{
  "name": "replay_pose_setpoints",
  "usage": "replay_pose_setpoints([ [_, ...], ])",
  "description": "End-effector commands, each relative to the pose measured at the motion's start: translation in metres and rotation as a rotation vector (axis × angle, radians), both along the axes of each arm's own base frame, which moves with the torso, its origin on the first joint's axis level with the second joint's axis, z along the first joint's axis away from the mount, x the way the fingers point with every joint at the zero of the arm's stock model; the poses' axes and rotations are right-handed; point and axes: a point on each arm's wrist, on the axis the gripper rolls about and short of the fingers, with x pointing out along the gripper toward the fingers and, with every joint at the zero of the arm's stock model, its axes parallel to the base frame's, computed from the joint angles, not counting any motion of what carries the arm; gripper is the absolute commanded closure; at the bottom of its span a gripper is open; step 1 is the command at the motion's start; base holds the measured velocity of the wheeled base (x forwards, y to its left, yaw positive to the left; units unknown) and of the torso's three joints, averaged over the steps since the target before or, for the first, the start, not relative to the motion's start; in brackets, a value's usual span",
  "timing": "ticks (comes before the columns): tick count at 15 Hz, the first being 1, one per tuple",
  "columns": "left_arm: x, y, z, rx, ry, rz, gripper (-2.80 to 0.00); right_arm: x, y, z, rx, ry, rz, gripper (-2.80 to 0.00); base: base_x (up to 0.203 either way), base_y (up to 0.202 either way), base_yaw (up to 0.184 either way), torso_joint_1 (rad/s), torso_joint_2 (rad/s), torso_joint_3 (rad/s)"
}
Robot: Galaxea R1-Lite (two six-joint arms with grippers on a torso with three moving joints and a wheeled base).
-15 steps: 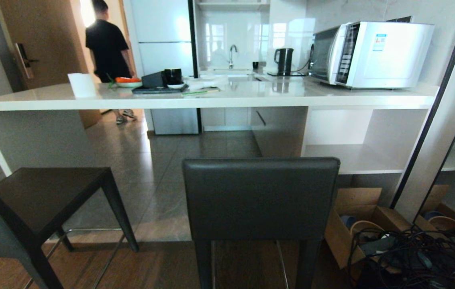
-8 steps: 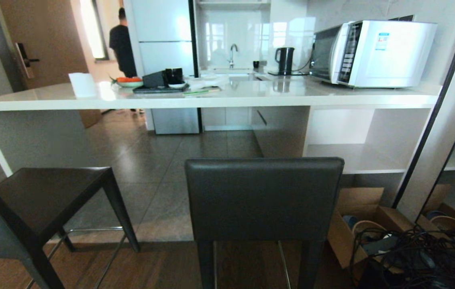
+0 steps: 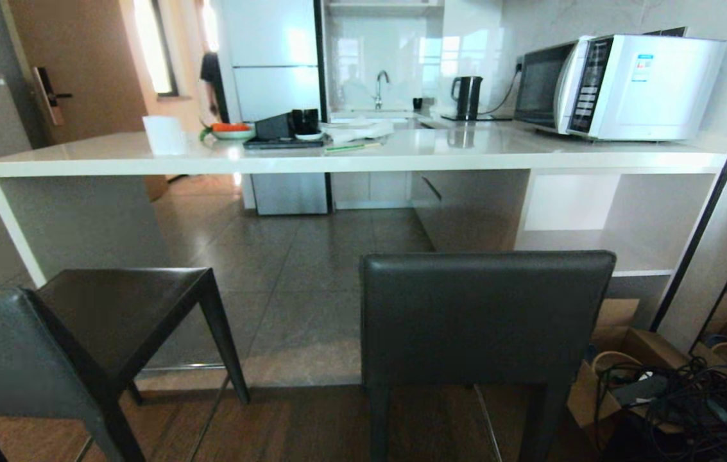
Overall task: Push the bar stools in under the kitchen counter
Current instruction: Push the gray chair back under the dining table
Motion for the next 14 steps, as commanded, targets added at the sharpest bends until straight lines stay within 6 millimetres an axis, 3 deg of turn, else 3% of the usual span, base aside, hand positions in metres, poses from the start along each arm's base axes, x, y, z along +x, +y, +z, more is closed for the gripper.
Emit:
replay_pose_setpoints([
  [1,0.0005,0.0000,-0.0017,0.000,0.007,0.000,0.00,0.0007,0.0000,-0.0025,0.000,0.008,0.000,0.00,0.000,0.201,-0.005,0.004,0.01,0.004],
  [14,0.0006,0.0000,-0.0015,-0.002,0.007,0.000,0.00,0.0007,0.0000,-0.0025,0.000,0.008,0.001,0.00,0.000,0.197,-0.001,0.004,0.00,0.002],
])
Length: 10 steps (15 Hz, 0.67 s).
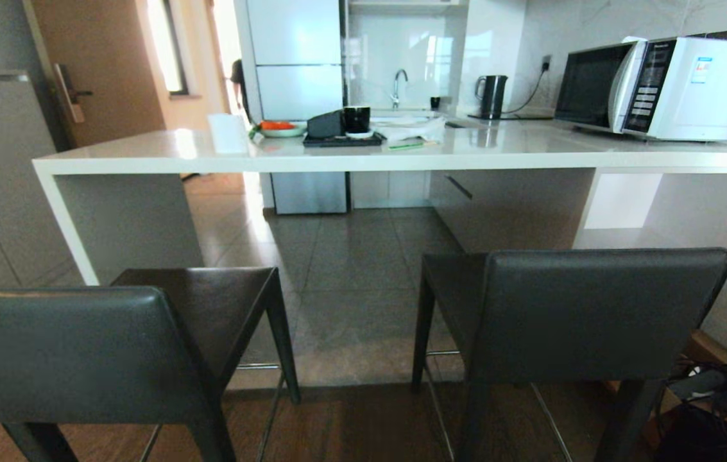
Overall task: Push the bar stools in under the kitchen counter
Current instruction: Push the gray chair back under the dining table
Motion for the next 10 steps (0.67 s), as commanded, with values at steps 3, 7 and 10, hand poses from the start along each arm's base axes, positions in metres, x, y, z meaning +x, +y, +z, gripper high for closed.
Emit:
replay_pose_setpoints([
  [3,0.0005,0.0000,-0.0016,-0.004,0.006,0.000,0.00,0.0007,0.0000,-0.0025,0.000,0.008,0.001,0.00,0.000,0.196,0.000,0.001,0.00,0.004],
  [7,0.0006,0.0000,-0.0015,-0.005,0.006,0.000,0.00,0.0007,0.0000,-0.0025,0.000,0.008,0.000,0.00,0.000,0.197,-0.002,0.003,0.00,0.003],
  [10,0.0006,0.0000,-0.0015,-0.005,0.006,0.000,0.00,0.0007,0.0000,-0.0025,0.000,0.008,0.001,0.00,0.000,0.196,0.000,0.001,0.00,0.003],
])
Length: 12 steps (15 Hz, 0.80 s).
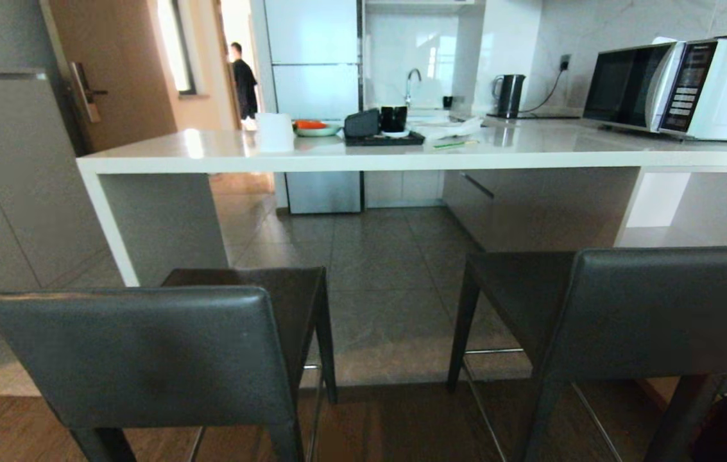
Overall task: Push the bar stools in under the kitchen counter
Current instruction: Push the gray chair back under the dining table
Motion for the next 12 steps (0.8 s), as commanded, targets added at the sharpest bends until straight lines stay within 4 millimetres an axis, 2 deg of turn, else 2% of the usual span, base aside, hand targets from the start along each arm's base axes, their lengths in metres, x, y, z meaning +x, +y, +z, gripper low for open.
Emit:
replay_pose_setpoints([
  [1,0.0006,0.0000,-0.0016,0.000,0.007,0.001,0.00,0.0007,0.0000,-0.0025,0.000,0.008,-0.001,0.00,0.000,0.199,-0.004,0.002,0.00,0.002],
  [12,0.0005,0.0000,-0.0016,0.000,0.006,0.001,0.00,0.0007,0.0000,-0.0025,0.000,0.008,-0.001,0.00,0.000,0.197,-0.001,0.003,0.00,0.002],
])
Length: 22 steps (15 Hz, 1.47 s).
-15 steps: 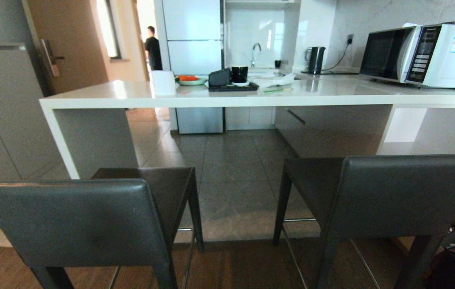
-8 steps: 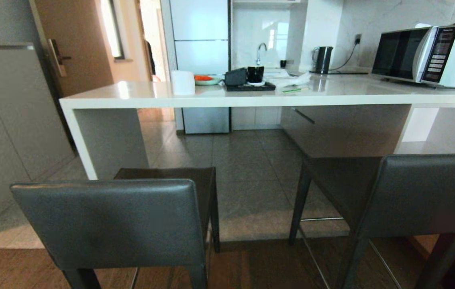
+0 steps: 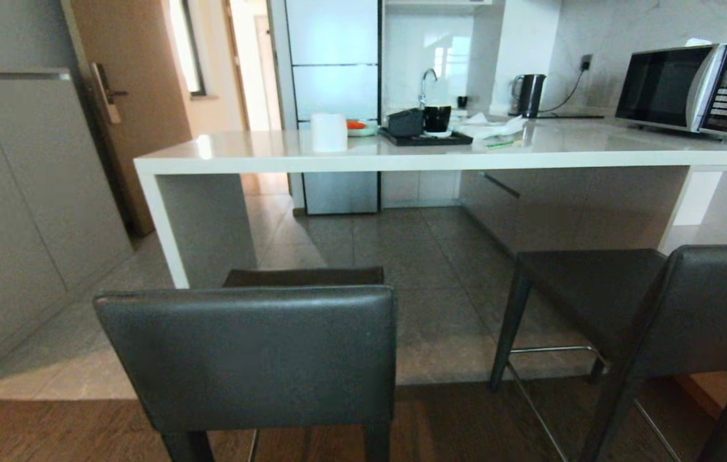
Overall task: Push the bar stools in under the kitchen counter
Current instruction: Push the gray chair back under the dining table
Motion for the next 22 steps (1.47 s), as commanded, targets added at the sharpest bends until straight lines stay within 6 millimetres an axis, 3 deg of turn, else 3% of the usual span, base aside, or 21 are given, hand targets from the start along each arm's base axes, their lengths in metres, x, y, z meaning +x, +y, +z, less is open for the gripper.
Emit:
replay_pose_setpoints([
  [1,0.001,0.000,-0.002,0.000,0.007,0.000,0.00,0.001,0.000,-0.002,-0.001,0.007,-0.001,0.00,0.000,0.194,0.001,0.000,0.00,0.005],
  [11,0.001,0.000,-0.002,0.000,0.007,0.000,0.00,0.001,0.000,-0.002,-0.001,0.007,-0.001,0.00,0.000,0.195,-0.002,0.002,0.00,0.002],
  [19,0.000,0.000,-0.001,0.058,0.004,-0.020,0.00,0.000,0.000,-0.001,-0.038,-0.003,0.012,0.00,0.000,0.020,0.000,0.001,0.00,0.001],
  [22,-0.001,-0.002,0.005,0.143,-0.014,-0.062,0.00,0.002,0.001,0.028,-0.037,0.007,0.032,0.00,0.000,0.000,0.000,0.000,0.00,0.000],
])
